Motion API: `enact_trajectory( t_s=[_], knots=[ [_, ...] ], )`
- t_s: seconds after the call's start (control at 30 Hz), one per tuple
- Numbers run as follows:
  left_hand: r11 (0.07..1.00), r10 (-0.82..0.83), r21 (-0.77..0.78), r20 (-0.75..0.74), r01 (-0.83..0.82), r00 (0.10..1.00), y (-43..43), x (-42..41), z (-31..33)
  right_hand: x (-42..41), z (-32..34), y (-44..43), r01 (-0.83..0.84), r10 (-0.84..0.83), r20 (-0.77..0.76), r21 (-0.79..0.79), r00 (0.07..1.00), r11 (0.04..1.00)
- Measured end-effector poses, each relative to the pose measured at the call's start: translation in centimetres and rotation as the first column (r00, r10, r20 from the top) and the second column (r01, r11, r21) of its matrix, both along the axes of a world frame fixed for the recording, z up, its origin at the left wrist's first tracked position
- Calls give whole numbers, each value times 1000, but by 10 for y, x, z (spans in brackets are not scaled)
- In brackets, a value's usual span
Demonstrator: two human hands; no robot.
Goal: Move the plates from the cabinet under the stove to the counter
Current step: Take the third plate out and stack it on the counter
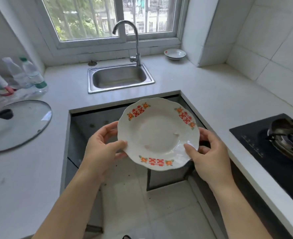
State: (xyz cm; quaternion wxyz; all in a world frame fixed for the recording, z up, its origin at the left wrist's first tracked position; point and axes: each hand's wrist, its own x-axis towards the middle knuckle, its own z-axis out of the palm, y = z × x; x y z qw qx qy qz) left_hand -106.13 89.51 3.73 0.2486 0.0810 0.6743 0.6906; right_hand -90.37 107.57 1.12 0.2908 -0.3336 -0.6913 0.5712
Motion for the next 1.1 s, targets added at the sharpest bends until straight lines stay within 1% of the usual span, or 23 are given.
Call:
enact_trajectory(
  t_s=[0.17,0.4,0.5,0.63,0.77,0.93,1.1],
  knots=[
    [997,74,1,4,-74,997,-27,-51,-12,-63,-7,-16,-89,88,24,11,996,996],
    [986,158,-64,65,-153,985,-34,-100,-38,-130,-24,-10,-164,158,147,26,976,986],
    [983,162,-98,87,-153,983,-21,-124,-42,-158,-30,5,-170,163,177,23,971,985],
    [976,172,-148,59,-162,983,6,-163,-41,-200,-36,33,-179,174,193,9,966,984],
    [977,139,-172,48,-129,989,36,-201,-36,-239,-37,64,-185,182,189,0,965,983],
    [970,111,-217,11,-106,994,75,-237,-34,-271,-38,98,-131,129,203,-3,971,991],
    [974,55,-222,44,-44,998,108,-272,-38,-297,-42,126,-68,71,214,-23,974,997]
  ],
)
